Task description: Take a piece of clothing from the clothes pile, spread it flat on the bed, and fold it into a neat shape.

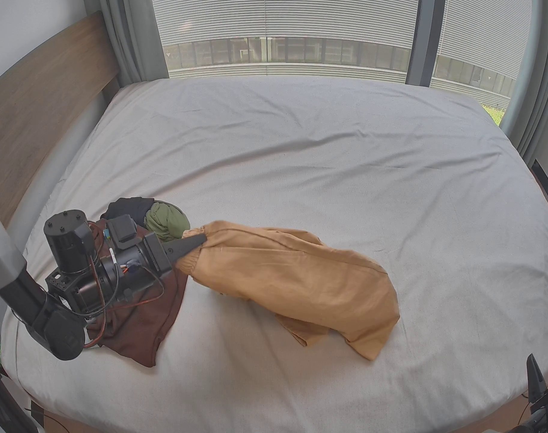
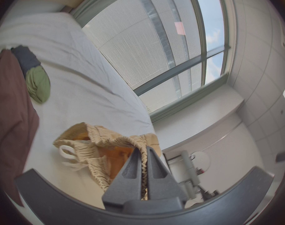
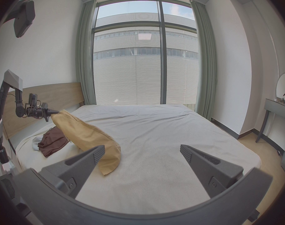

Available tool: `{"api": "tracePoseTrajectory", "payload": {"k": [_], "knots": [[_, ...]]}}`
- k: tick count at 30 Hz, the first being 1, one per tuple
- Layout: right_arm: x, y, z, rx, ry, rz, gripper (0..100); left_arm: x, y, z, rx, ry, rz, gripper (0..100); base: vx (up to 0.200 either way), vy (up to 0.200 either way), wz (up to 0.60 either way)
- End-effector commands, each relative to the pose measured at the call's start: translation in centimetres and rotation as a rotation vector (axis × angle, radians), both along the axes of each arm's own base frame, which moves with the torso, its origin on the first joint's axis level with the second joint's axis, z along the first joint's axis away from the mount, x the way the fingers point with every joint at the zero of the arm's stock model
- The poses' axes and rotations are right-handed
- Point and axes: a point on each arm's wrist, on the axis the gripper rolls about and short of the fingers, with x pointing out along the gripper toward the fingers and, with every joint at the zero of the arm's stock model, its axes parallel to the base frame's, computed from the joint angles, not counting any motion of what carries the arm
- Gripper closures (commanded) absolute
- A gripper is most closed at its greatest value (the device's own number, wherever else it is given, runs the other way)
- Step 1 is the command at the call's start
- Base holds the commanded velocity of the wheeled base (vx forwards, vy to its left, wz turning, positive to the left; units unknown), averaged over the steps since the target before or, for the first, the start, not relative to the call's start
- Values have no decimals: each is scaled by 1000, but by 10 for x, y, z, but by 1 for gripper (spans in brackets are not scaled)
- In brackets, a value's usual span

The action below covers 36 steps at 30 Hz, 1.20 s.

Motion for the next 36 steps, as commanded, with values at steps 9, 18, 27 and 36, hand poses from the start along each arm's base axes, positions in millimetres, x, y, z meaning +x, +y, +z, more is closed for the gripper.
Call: {"api": "tracePoseTrajectory", "payload": {"k": [9,18,27,36], "knots": [[0,0,-5,1,6,2,0,6,31,-30,42,20,102,100,0,0,0],[0,0,-5,4,3,2,0,7,32,-35,42,17,105,100,0,0,0],[0,0,-5,19,-2,-9,0,8,36,-33,39,5,118,100,0,0,0],[3,0,102,145,-168,121,0,8,43,-33,40,0,139,100,0,0,0]]}}
